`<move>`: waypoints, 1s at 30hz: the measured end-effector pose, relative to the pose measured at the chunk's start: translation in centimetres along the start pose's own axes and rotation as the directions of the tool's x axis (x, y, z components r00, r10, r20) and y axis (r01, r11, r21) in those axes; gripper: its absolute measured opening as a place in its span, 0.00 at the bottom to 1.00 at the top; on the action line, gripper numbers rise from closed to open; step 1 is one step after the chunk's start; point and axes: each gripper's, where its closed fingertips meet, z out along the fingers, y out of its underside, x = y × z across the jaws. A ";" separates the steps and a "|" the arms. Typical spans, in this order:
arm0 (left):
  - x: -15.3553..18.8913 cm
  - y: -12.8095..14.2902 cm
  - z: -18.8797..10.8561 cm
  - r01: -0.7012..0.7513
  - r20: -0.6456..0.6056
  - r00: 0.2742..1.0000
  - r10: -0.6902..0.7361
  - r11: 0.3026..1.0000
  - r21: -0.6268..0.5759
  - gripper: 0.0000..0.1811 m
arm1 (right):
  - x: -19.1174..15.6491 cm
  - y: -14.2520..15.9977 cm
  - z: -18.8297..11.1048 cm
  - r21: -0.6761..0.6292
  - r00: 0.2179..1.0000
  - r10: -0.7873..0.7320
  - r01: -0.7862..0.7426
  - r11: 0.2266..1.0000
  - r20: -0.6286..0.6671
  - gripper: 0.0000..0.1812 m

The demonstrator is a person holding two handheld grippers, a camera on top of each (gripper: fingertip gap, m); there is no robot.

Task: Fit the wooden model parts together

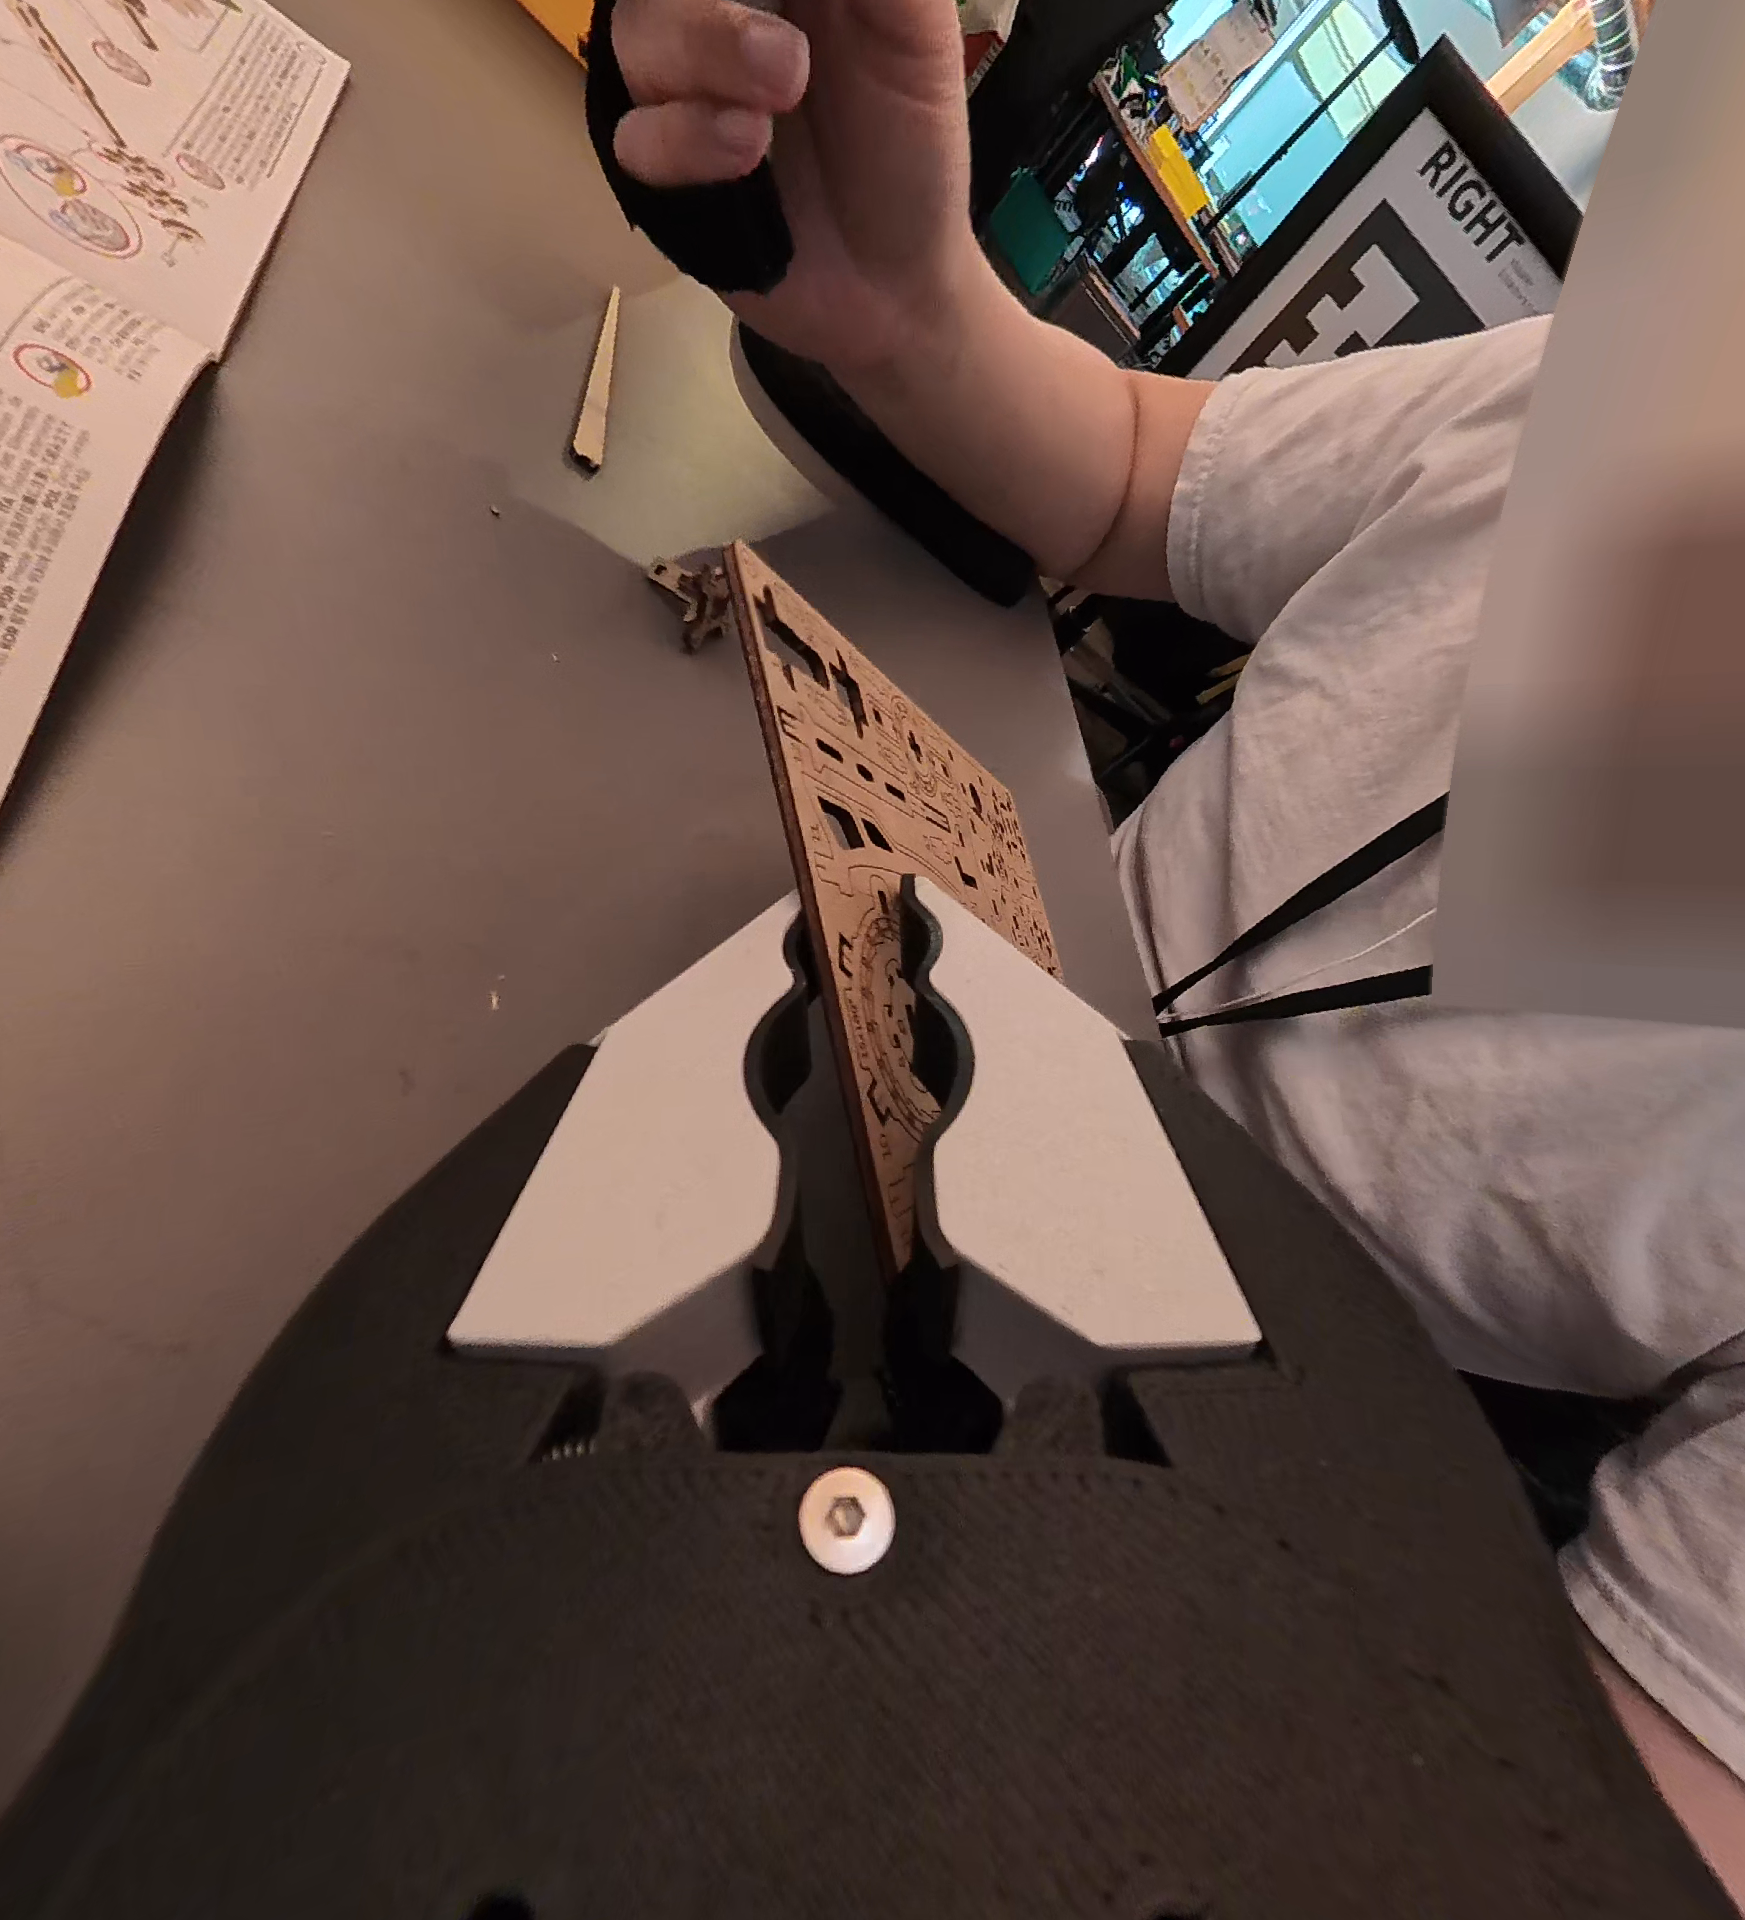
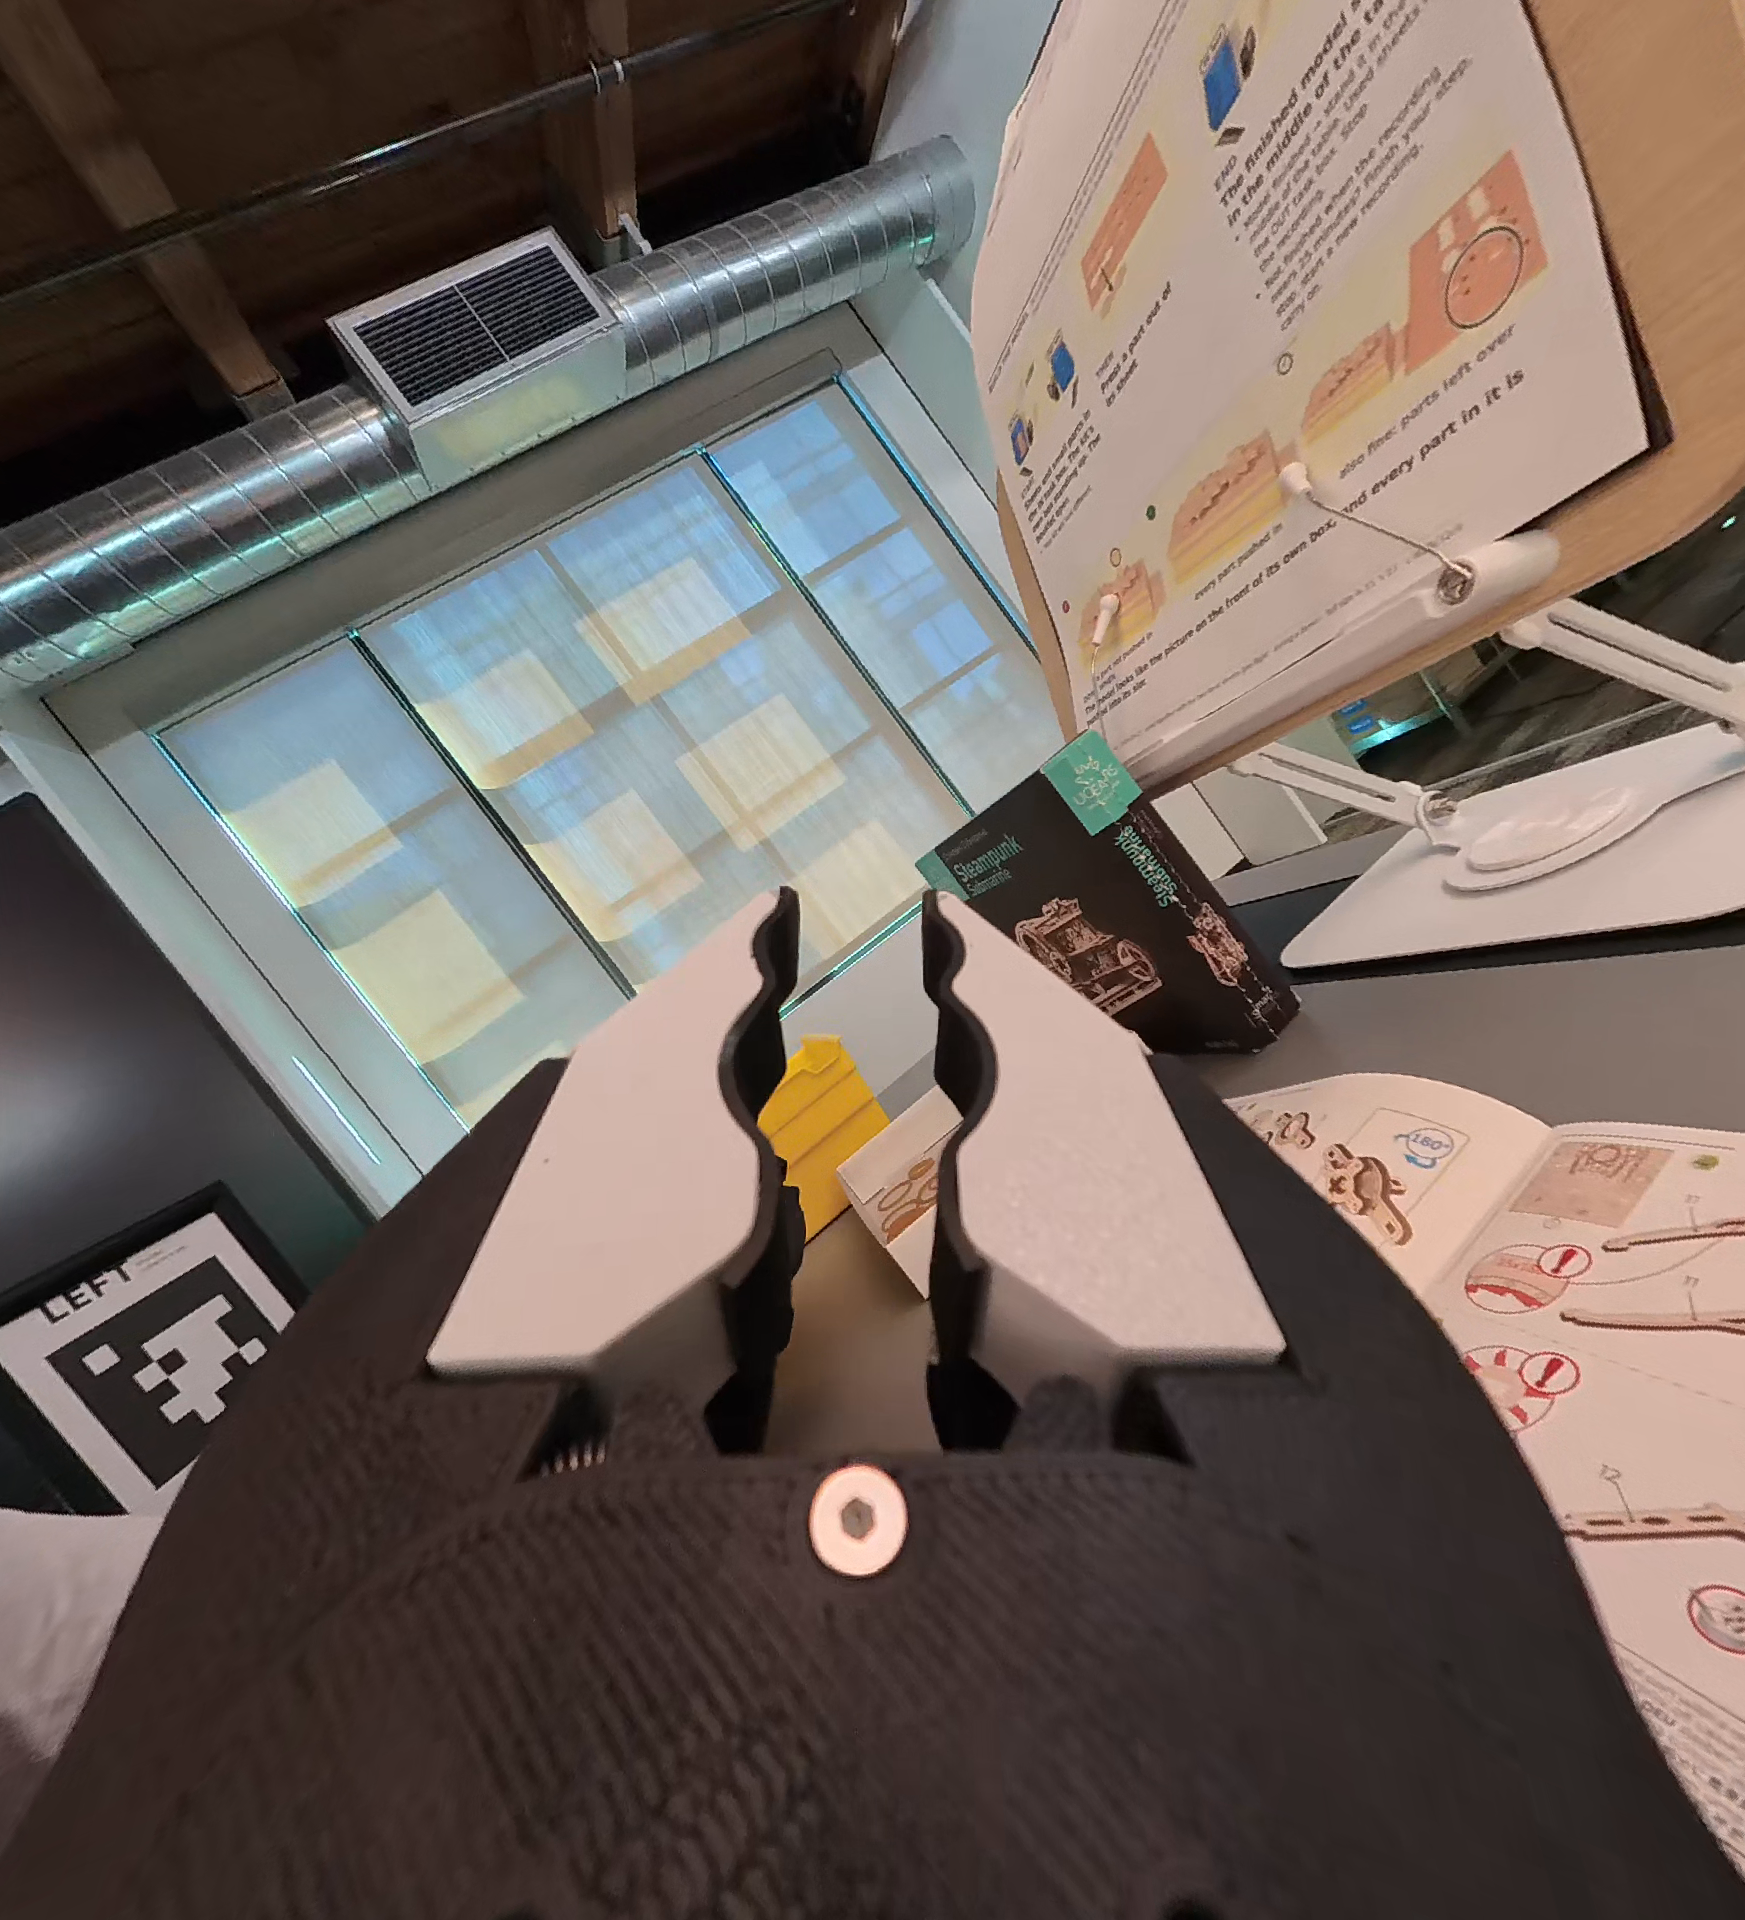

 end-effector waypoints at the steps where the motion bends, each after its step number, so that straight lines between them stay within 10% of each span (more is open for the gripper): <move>1: -0.1 0.0 0.0 0.005 0.003 1.000 -0.005 1.000 0.000 0.06 | 0.1 0.0 0.0 0.001 1.000 0.000 0.000 1.000 -0.003 0.12; 22: -0.4 -0.1 -0.2 0.029 -0.013 1.000 -0.029 0.999 0.024 0.05 | -0.9 1.5 0.5 -0.037 0.999 -0.052 0.051 0.998 -0.013 0.11; 30: 0.0 -0.1 0.0 0.026 -0.033 0.999 -0.025 0.999 0.025 0.05 | -1.6 1.4 1.1 -0.081 0.952 -0.304 0.300 0.950 -0.030 0.10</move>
